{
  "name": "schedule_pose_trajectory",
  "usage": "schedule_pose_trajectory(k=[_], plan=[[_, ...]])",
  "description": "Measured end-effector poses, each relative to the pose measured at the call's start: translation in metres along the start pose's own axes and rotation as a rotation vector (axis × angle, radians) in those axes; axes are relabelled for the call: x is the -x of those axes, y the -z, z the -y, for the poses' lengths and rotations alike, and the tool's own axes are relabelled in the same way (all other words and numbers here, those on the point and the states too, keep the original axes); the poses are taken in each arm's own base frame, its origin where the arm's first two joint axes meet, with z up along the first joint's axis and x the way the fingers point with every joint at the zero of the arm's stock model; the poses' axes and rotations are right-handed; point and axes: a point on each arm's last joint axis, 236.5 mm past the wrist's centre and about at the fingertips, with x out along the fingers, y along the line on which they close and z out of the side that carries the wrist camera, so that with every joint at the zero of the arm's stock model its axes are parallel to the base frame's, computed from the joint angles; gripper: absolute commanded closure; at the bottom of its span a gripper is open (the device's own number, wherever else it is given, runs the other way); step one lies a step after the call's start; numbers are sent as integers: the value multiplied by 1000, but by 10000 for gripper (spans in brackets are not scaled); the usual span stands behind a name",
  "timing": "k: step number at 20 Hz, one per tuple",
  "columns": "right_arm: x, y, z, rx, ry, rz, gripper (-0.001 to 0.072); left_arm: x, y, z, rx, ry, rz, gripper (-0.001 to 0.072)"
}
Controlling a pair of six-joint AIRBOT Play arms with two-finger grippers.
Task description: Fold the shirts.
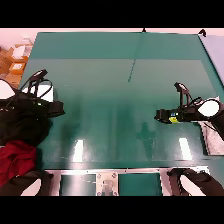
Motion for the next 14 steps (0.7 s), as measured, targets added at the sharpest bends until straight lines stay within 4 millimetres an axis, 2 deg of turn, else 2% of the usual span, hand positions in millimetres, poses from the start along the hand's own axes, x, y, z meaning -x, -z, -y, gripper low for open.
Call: schedule_pose_trajectory(k=[5, 6, 7, 10, 14], plan=[[0, 0, 0, 0, 0, 1, 698, 0, 1, -1, 2, -4, -6, 688], [0, 0, 0, 0, 0, 0, 698, 0, 2, -3, 4, -15, -7, 529], [0, 0, 0, 0, 0, 1, 698, 0, 1, -9, 4, -38, -6, -10], [0, 0, 0, 0, 0, 1, 698, 5, -8, -46, 2, -192, 32, -13], [0, 0, 0, 0, 0, 1, 698, 33, -43, -121, 62, -439, 177, -13]])
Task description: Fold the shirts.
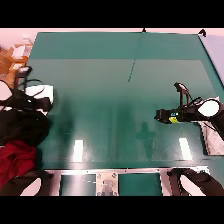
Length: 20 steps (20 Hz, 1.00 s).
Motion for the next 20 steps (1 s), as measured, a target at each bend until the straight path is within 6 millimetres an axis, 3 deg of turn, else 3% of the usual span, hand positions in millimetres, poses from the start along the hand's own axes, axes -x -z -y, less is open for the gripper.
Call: schedule_pose_trajectory(k=[5, 8, 9, 10, 11, 14, 16, 18, 20], plan=[[0, 0, 0, 0, 0, 0, 698, -28, -60, -85, 87, -158, 139, -13], [0, 0, 0, 0, 0, 0, 698, -66, -83, -115, 72, -193, 142, -13], [0, 0, 0, 0, 0, 0, 698, -79, -87, -121, 63, -198, 134, 18], [0, 0, 0, 0, 0, 0, 698, -94, -89, -126, 53, -199, 121, 293], [0, 0, 0, 0, 0, 0, 698, -106, -88, -129, 46, -200, 105, 673], [0, 0, 0, 0, 0, 0, 698, -127, -88, -134, 25, -197, 77, 690], [0, 0, 0, 0, 0, 0, 698, -127, -93, -131, 22, -177, 68, 690], [0, 0, 0, 0, 0, 0, 698, -115, -106, -119, 57, -117, 70, 690], [0, 0, 0, 0, 0, 1, 698, -89, -131, -88, 70, -19, 107, 691]])
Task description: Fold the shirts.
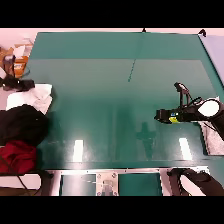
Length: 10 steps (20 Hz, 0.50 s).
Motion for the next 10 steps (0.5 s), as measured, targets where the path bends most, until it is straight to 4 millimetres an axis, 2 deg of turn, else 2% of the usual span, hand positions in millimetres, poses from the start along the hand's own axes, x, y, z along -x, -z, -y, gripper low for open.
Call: schedule_pose_trajectory(k=[2, 4, 5, 7, 10], plan=[[0, 0, 0, 0, 0, 0, 698, 40, -31, 51, -23, 118, 70, 691], [0, 0, 0, 0, 0, 0, 698, 88, -52, 122, -84, 262, 147, 691], [0, 0, 0, 0, 0, 0, 698, 113, -57, 159, -124, 333, 180, 691], [0, 0, 0, 1, 0, 1, 699, 161, -51, 239, -208, 491, 219, 691], [7, -9, 1, 8, 5, 21, 698, 210, -11, 342, -314, 688, 198, 690]])
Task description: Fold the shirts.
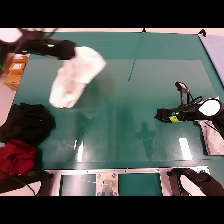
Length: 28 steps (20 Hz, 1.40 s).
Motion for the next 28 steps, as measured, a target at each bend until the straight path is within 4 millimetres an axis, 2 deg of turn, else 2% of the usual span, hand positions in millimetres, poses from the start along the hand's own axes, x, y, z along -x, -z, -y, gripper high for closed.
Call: schedule_pose_trajectory(k=[2, 3, 4, 5, 6, 8, 10, 12, 15, 18, 20, 23, 25, 28], plan=[[10, -11, 2, -6, 3, 25, 686, -22, 16, 56, -26, 99, -46, 689], [16, -18, 4, -13, 6, 42, 569, -36, 30, 79, -37, 138, -84, 688], [22, -24, 6, -23, 9, 57, 394, -49, 44, 98, -45, 168, -125, 610], [27, -29, 9, -32, 12, 69, 339, -64, 61, 115, -54, 195, -169, 215], [33, -36, 13, -45, 16, 87, 340, -77, 76, 128, -60, 215, -210, 16], [43, -43, 21, -73, 26, 109, 340, -96, 102, 140, -58, 233, -287, 36], [50, -47, 31, -108, 36, 121, 340, -100, 113, 136, -49, 229, -339, 36], [53, -49, 39, -141, 38, 126, 340, -91, 106, 113, -23, 202, -363, 37], [48, -43, 46, -176, 34, 106, 339, -68, 96, 58, 40, 130, -404, 37], [27, -20, 52, -226, 21, 33, 340, -53, 109, -9, 120, 17, -473, 37], [8, 5, 58, -265, 18, -40, 340, -53, 129, -48, 190, -41, -513, 37], [-20, 41, 65, -329, 13, -133, 339, -76, 162, -94, 274, -97, -502, 37], [-36, 57, 65, -370, -12, -164, 339, -102, 176, -108, 314, -77, -472, 37], [-58, 64, 54, -406, -89, -191, 340, -141, 182, -112, 387, 6, -394, 37]])
